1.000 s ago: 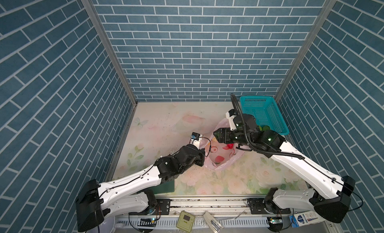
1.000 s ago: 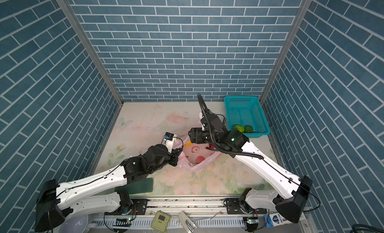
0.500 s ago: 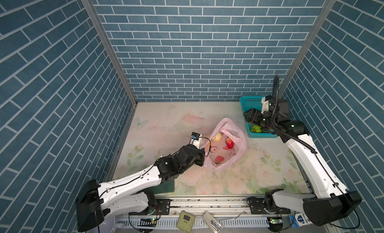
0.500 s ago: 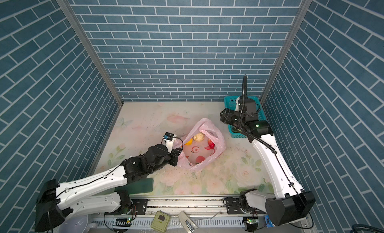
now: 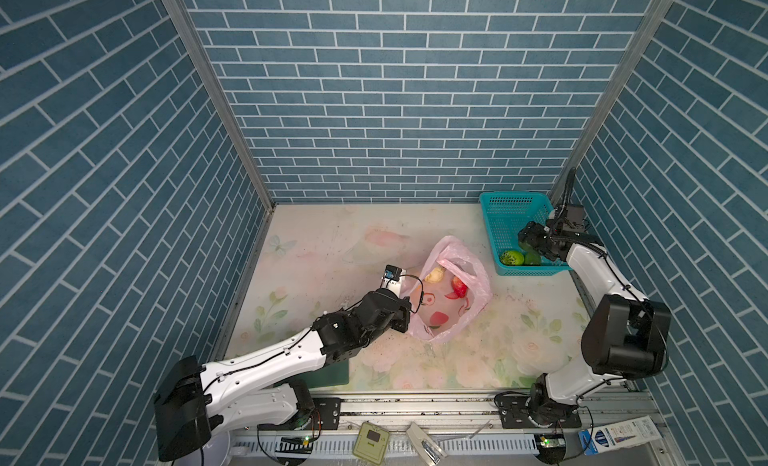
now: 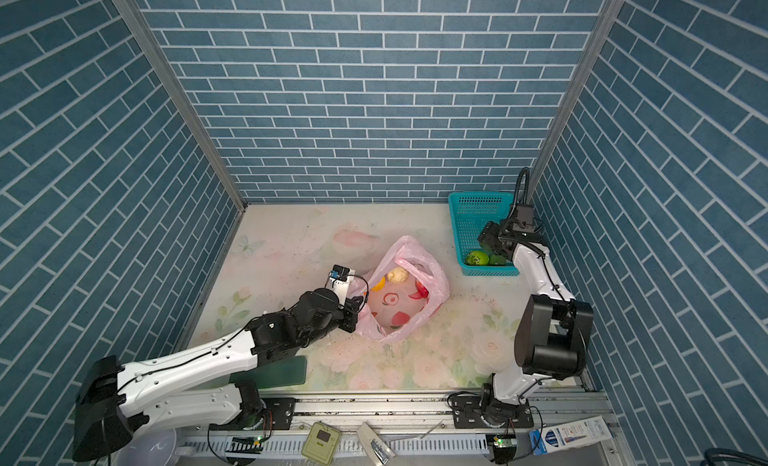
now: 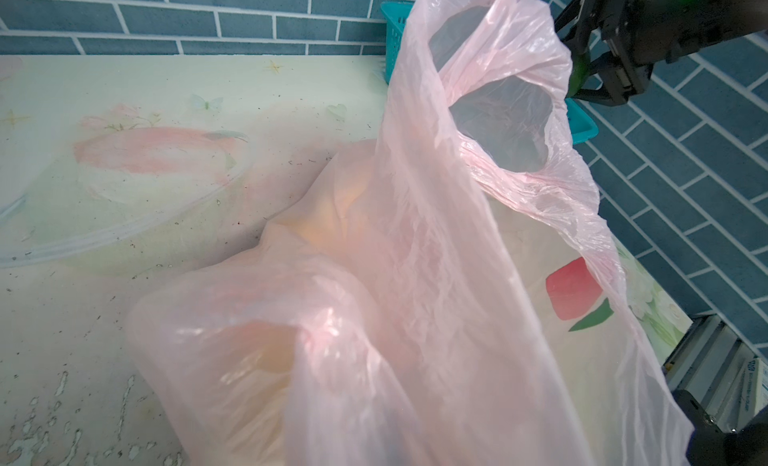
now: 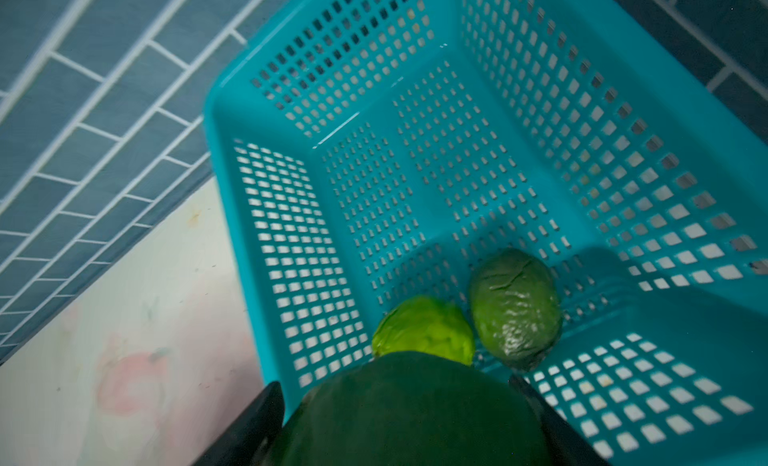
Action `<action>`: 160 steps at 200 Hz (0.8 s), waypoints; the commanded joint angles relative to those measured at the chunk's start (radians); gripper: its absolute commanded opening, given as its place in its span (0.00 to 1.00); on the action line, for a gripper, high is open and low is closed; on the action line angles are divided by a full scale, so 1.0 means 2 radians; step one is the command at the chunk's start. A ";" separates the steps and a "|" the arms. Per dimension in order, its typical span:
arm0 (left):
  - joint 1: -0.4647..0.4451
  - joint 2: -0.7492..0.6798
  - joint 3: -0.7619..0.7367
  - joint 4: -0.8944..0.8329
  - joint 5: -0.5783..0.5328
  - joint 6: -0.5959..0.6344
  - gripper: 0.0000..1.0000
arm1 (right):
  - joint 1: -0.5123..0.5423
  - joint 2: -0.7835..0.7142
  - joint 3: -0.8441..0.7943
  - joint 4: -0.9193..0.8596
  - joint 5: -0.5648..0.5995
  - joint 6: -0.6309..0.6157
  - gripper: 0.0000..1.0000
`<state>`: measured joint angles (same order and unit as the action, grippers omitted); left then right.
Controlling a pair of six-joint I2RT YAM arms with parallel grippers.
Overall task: Untie the knot of the plastic bag and take out the fruit
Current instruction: 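Lift the dark green citrus out of the bag over the teal basket, then open the right gripper to drop the citrus into the teal basket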
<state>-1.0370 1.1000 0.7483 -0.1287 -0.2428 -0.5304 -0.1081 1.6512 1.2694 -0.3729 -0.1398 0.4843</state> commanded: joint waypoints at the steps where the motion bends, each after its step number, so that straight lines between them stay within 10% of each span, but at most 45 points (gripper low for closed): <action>1: -0.003 0.004 0.015 0.002 -0.005 0.004 0.00 | -0.005 0.040 0.044 0.023 -0.005 -0.027 0.58; 160: -0.003 -0.011 0.011 -0.007 -0.014 0.004 0.00 | -0.007 0.101 0.092 -0.018 0.021 -0.034 0.89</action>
<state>-1.0374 1.0927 0.7551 -0.1299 -0.2546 -0.5308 -0.1219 1.8812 1.4147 -0.3836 -0.1093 0.4438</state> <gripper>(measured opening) 0.044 0.886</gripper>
